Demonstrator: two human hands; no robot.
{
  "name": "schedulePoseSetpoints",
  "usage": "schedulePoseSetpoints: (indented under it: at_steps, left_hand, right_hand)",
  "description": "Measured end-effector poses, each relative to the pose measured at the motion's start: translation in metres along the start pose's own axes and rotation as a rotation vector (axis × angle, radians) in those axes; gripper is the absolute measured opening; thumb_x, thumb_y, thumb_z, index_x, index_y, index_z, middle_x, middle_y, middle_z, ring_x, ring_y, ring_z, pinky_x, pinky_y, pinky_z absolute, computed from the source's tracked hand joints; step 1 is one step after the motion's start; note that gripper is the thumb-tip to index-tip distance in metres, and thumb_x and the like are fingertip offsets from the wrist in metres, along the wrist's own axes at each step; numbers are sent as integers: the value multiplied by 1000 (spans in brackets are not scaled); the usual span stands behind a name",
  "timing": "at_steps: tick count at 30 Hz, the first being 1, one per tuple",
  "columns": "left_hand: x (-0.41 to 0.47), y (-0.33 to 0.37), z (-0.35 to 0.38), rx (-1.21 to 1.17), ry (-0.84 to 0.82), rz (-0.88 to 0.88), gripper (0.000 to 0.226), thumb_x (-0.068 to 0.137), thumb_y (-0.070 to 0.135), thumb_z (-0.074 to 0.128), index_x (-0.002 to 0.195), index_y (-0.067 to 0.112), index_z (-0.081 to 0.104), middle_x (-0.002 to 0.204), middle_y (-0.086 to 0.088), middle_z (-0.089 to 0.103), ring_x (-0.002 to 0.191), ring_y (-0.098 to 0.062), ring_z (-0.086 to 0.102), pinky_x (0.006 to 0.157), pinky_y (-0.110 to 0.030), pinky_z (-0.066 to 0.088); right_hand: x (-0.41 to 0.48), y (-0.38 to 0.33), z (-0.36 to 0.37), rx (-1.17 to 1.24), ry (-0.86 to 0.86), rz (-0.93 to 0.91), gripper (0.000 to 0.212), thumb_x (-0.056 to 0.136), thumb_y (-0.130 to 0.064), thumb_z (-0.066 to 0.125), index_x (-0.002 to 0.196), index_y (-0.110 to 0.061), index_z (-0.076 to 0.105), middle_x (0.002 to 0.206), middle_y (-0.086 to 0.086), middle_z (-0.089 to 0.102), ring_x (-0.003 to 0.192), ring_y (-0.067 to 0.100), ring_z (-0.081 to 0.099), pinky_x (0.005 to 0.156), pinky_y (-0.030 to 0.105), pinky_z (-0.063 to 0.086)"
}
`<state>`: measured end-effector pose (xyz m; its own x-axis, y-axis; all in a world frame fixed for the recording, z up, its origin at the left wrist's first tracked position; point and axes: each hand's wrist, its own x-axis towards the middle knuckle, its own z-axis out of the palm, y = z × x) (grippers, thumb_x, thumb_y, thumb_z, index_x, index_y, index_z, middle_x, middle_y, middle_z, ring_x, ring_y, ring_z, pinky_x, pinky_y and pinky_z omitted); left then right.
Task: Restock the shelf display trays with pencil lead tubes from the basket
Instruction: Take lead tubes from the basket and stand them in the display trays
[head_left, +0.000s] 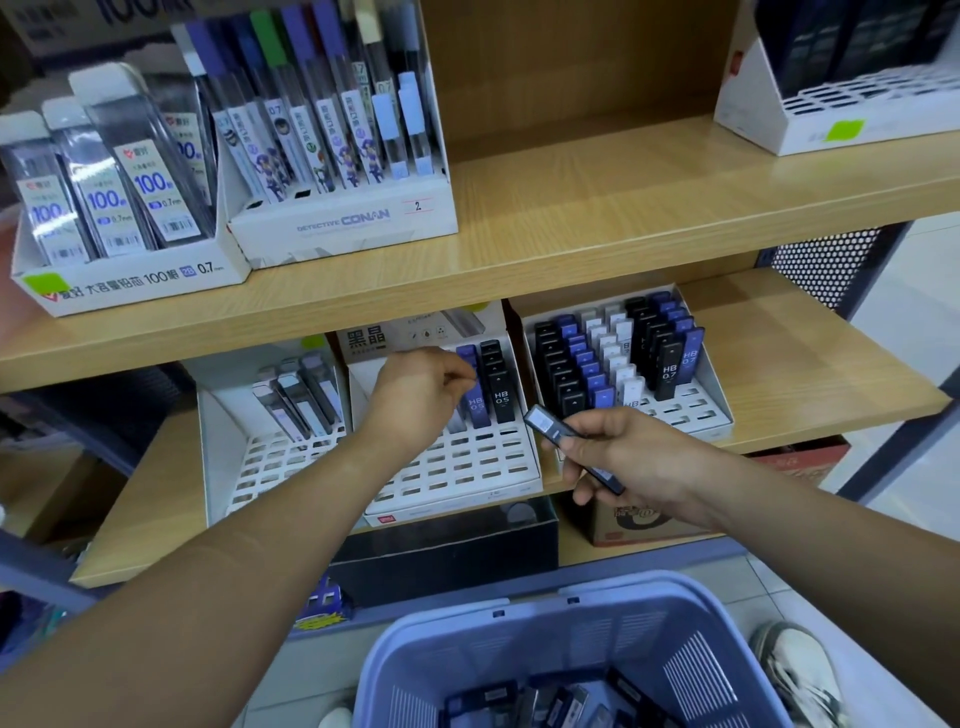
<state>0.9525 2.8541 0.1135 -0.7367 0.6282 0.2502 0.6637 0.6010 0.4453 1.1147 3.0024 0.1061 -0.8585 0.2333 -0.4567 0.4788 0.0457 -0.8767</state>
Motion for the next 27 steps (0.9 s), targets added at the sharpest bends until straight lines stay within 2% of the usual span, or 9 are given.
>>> schedulePoseSetpoints:
  at_steps: [4,7,10,12,15,17,18,21,27]
  left_hand:
    - [3,3,-1,126,-27,59,17,90,9,60,99,9,74,104,-6,68,96,-23,59,80,-20,37]
    - [-3,16,-10,-60,-3,6,20,91,7,58,104,14,71,98,1,66,89,-12,58,79,-14,41]
    - [-14,36,-28,-558,-281,-98,33,89,1,61,117,19,65,112,4,67,93,-13,64,82,-18,53]
    - [-21,44,-33,-545,-428,-37,41,85,-1,66,120,20,64,108,12,68,91,-8,66,77,-15,53]
    - [-25,47,-37,-588,-379,-71,20,81,4,71,101,9,72,76,6,72,71,-6,65,69,-18,53]
    - [-25,43,-39,-660,-291,-152,14,80,11,73,93,6,73,81,-12,72,66,-12,63,70,-29,55]
    - [-25,39,-40,-680,-256,-189,13,81,13,72,92,7,73,84,-16,71,63,-11,62,67,-27,55]
    - [-26,35,-41,-762,-232,-254,11,83,12,69,93,9,72,81,-13,72,60,-7,62,61,-18,55]
    - [-28,26,-47,-764,-332,-257,20,81,2,70,99,11,70,85,-15,72,72,-18,70,67,-21,57]
  right_hand:
    - [-2,-2,-2,136,-30,17,18,102,-16,49,106,-16,66,75,1,68,69,15,65,65,24,46]
    - [-3,-4,-3,209,-55,36,20,102,-12,48,107,-12,67,78,3,69,68,13,63,63,24,48]
    - [-4,-8,-2,290,-118,44,23,101,-8,47,109,-7,69,73,4,62,58,11,56,53,20,45]
    - [-6,-12,-2,333,-189,46,22,100,-10,48,108,-7,69,70,3,58,53,9,50,46,17,39]
    - [-9,-16,-1,390,-264,32,21,99,-21,51,105,-11,68,69,2,57,52,9,48,43,16,37]
    - [-9,-16,-2,441,-237,20,20,99,-22,52,104,-10,67,76,5,64,57,11,56,46,18,43]
    - [-9,-16,-2,454,-219,12,20,99,-20,52,106,-9,67,79,8,67,60,12,59,48,19,46]
    - [-9,-15,2,435,-213,-21,23,100,-13,49,108,-7,70,84,12,71,67,15,64,54,21,51]
    - [-6,-16,17,394,-140,-17,19,99,-14,53,109,-10,69,95,14,75,77,18,69,67,24,55]
